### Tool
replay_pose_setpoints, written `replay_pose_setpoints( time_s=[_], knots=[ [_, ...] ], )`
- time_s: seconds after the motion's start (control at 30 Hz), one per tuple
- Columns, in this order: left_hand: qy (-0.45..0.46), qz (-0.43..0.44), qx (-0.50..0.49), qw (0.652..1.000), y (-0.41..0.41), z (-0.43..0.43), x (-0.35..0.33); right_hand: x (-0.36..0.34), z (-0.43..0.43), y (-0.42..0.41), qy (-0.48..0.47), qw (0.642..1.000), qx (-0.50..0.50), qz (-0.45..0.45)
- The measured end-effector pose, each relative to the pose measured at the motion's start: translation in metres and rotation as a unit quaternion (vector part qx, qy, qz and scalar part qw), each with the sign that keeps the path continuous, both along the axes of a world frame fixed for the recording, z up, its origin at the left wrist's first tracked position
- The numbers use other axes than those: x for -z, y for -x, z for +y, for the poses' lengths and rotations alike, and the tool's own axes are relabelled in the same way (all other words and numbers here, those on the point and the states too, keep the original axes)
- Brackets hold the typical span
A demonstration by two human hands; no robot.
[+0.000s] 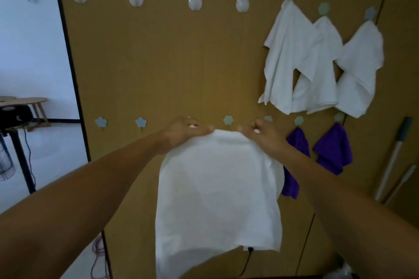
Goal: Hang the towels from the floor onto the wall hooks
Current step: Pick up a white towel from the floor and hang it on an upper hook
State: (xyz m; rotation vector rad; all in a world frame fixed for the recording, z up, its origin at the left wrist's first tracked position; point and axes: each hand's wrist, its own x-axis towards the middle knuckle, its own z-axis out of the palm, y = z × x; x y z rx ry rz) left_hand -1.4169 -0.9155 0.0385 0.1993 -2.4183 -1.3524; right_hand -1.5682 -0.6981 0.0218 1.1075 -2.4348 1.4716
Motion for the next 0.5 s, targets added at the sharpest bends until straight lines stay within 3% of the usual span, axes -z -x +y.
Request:
replay_pose_setpoints(
  time_s=[0.17, 0.4, 0.5],
  knots=[
    [0.071, -0.082, 0.091, 0.99, 0.004, -0.012, -0.017, -0.009, 0.001, 0.002, -0.048, 0.996, -0.077, -0.02],
    [0.013, 0.03, 0.044, 0.999, 0.047, -0.02, -0.039, -0.033, -0.017, 0.032, 0.041, 0.998, -0.047, 0.003],
    [0.052, 0.083, 0.009, 0.995, 0.075, -0.021, -0.052, -0.055, -0.026, 0.054, 0.048, 0.997, -0.043, 0.041]
  ],
)
